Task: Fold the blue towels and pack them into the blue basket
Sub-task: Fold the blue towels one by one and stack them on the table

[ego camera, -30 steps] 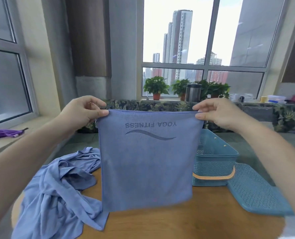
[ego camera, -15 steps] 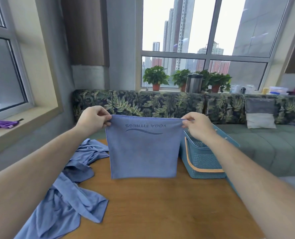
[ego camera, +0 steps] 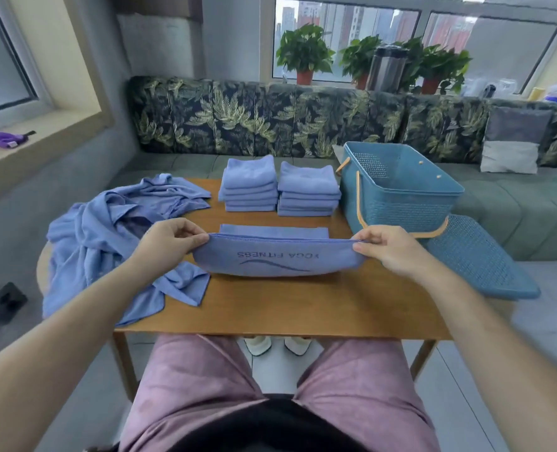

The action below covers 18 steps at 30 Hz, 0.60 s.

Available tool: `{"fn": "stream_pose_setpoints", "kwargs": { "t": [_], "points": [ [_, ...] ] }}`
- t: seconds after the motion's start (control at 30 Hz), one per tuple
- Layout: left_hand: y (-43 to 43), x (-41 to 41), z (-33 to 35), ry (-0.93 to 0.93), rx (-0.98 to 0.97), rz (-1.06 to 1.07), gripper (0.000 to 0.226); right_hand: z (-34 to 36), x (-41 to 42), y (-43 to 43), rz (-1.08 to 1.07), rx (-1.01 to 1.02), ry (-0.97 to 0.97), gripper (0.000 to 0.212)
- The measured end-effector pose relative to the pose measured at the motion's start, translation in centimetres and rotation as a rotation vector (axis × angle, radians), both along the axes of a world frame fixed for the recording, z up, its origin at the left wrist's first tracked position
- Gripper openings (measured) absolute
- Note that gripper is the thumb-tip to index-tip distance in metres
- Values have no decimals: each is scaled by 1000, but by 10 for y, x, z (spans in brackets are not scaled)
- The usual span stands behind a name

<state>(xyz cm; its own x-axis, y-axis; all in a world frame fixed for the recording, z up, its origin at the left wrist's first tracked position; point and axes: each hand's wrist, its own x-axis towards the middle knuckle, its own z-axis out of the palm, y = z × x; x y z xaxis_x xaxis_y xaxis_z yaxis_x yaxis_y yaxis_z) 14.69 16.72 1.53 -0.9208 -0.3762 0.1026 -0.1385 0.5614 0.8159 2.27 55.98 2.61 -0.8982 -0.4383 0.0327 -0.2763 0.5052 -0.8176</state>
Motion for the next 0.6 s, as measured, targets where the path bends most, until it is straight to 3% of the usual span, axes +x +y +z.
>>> {"fn": "stream_pose_setpoints", "kwargs": {
  "t": [0.2, 0.6],
  "points": [
    [2, -16, -12, -53, -27, 4, 10, -20, -13, -2, -62, -43, -108, 14],
    [-12, -132, -77, -232, -199, 16, 14, -92, -99, -57, -275, 353, 11, 10]
  ]
}}
